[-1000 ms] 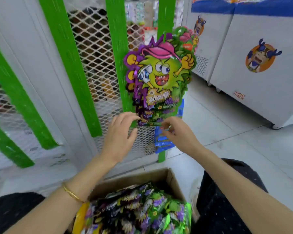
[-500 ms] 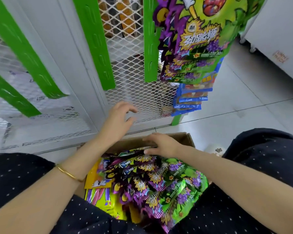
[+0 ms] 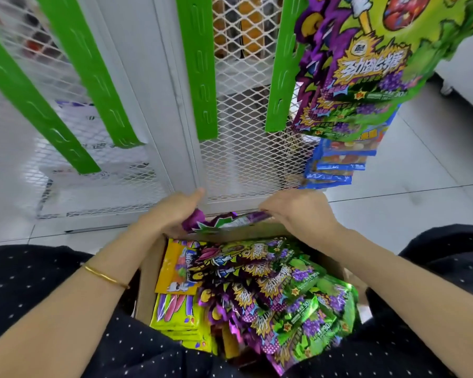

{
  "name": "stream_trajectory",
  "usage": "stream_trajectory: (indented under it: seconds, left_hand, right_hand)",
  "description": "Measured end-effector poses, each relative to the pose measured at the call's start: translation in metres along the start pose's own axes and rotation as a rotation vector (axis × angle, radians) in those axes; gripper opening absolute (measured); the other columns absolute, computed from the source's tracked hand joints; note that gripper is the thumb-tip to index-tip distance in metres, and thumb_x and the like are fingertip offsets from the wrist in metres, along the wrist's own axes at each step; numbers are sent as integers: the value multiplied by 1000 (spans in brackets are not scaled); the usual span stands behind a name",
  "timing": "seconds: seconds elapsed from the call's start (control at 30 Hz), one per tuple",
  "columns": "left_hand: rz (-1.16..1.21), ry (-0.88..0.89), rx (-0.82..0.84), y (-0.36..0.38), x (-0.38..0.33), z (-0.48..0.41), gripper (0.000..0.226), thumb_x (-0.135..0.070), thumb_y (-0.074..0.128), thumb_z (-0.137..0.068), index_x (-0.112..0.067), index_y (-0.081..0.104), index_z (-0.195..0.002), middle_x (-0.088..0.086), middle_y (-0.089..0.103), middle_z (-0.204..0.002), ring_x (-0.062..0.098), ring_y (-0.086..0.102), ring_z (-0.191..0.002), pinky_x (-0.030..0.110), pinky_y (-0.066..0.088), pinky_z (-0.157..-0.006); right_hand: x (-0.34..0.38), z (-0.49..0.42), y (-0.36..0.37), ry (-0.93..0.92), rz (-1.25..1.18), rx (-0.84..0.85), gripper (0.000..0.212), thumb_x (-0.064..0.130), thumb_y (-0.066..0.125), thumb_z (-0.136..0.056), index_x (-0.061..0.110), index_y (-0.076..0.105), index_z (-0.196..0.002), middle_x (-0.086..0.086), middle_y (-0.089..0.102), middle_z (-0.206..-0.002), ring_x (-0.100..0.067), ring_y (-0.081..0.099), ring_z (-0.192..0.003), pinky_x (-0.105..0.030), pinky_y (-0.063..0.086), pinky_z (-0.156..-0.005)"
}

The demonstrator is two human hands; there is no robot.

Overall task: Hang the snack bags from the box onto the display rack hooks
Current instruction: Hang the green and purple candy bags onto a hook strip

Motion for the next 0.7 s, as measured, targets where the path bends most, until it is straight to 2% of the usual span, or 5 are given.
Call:
stream_trajectory:
  seconds: [0.1, 0.2, 0.33, 0.5, 0.7]
  left_hand:
    - [418, -178, 370, -6, 3, 8, 83, -70, 27, -87, -10, 26, -144, 29, 54, -125, 34, 66, -93, 35, 58, -72]
    - [796, -166, 556, 1, -8, 23, 55, -36, 52, -93, -1, 34, -130, 22, 55, -120, 33, 66, -91, 33, 59, -65]
    - [796, 123, 167, 8, -22, 21, 73, 20, 60, -76, -4, 32, -140, 15, 56, -128, 26, 60, -94, 27, 58, -63]
    - [589, 519, -15, -10, -48, 44, 83, 19, 60, -76, -17, 27, -144, 4, 55, -127, 20, 59, -99, 34, 54, -74]
    - [150, 835, -55, -41, -109, 83, 79, 14, 60, -78, -24, 31, -141, 0, 49, -124, -17, 56, -80, 8, 44, -65]
  right_hand:
    - [1, 16, -18, -75, 145, -186, 21, 7, 59, -80, 18, 74, -91, 3, 74, -92, -16, 70, -79, -24, 53, -57]
    - [7, 28, -27, -174, 206, -351, 23, 10, 52, -94, 15, 74, -97, 3, 72, -101, -14, 69, -91, -25, 53, -70]
    - [6, 42, -32, -166, 184, -261, 22, 17, 54, -93, 19, 73, -105, 5, 70, -109, -13, 67, -97, -28, 53, -79]
    - [9, 42, -46, 83, -64, 91, 65, 64, 22, -93, 21, 63, -120, 3, 64, -122, -17, 63, -106, -36, 55, -82]
    - [-11, -17, -120, 409, -218, -166, 57, 28, 56, -92, 15, 34, -143, -2, 41, -145, -18, 33, -133, -28, 25, -108]
Point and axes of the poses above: each hand's wrist, its own z-axis away from the middle knuckle, its own y-axis out of the palm, x = y × z, the point moved 1 cm from there along -z, towards the middle knuckle
